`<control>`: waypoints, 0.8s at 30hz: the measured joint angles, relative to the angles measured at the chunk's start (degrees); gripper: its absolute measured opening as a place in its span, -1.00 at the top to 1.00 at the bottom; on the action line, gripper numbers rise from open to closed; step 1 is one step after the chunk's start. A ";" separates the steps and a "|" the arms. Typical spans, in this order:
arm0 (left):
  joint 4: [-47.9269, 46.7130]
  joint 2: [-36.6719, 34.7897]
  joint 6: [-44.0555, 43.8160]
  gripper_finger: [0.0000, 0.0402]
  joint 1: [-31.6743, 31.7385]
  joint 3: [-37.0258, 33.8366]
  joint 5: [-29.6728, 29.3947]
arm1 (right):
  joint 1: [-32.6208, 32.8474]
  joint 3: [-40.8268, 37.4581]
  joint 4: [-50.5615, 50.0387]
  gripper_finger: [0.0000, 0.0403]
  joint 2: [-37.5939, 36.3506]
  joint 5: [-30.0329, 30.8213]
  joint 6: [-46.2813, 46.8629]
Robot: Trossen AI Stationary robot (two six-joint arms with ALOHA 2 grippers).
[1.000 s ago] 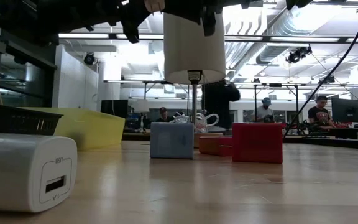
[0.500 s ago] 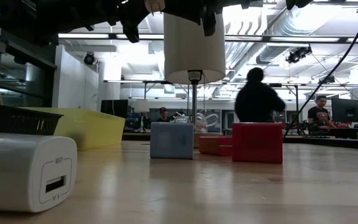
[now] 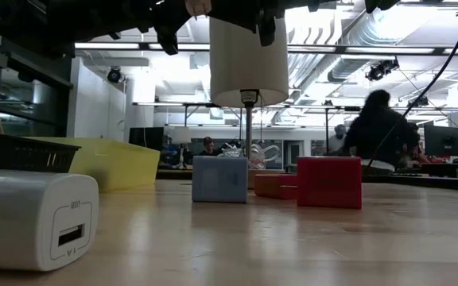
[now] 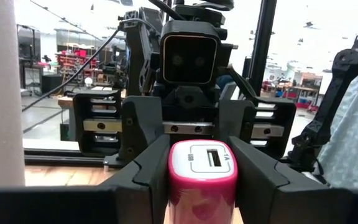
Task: Pick & Place Office items
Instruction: Put the pink charger adapter into the yellow bin
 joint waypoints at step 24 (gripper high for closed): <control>-0.05 -0.72 -1.01 0.36 0.00 -0.09 0.35 | 0.26 0.04 -16.06 0.10 -0.02 -0.22 10.27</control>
